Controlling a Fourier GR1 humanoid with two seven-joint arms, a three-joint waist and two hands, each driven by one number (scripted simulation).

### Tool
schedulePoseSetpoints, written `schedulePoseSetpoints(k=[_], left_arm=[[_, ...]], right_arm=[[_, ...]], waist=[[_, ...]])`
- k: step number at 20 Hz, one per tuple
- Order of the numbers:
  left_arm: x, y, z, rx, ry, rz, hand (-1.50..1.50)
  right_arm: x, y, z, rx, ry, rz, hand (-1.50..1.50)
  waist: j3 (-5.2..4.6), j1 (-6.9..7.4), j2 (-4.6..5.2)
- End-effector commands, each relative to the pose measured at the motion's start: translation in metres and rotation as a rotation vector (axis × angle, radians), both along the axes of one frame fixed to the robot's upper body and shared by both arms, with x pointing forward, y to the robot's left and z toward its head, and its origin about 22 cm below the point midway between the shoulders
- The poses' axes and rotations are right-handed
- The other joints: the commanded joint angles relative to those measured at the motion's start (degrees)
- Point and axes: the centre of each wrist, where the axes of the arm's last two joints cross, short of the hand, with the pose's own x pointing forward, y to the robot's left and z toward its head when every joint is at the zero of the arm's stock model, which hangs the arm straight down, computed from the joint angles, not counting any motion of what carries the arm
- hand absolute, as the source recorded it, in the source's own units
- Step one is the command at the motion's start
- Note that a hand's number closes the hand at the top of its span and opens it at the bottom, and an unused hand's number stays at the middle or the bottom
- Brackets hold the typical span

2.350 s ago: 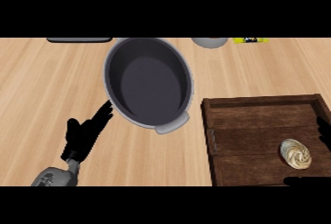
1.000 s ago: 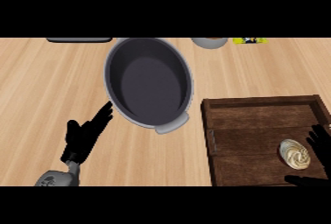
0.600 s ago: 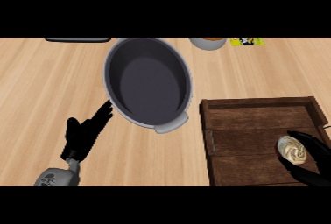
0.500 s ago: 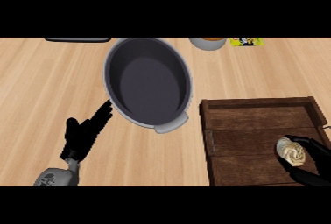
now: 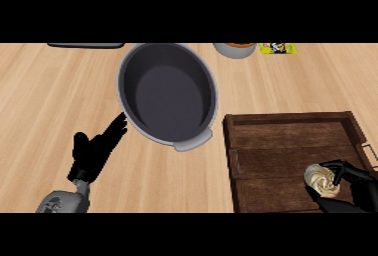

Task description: Pick the cupcake from the tray and place it in the pot

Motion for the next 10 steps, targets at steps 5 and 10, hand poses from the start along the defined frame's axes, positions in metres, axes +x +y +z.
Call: schedulePoseSetpoints(k=[5,10], left_arm=[[-0.002,0.002,-0.003,-0.016,0.006,0.019,0.0],[-0.003,-0.002,-0.003,-0.003,0.012,0.006,0.0]], right_arm=[[-0.023,0.093,-0.036,0.112,-0.05,-0.21,1.5],[-0.028,0.124,-0.024,-0.048,-0.126,-0.243,1.5]], waist=[[3.41,-0.97,0.62],[3.33,-0.51,0.64]])
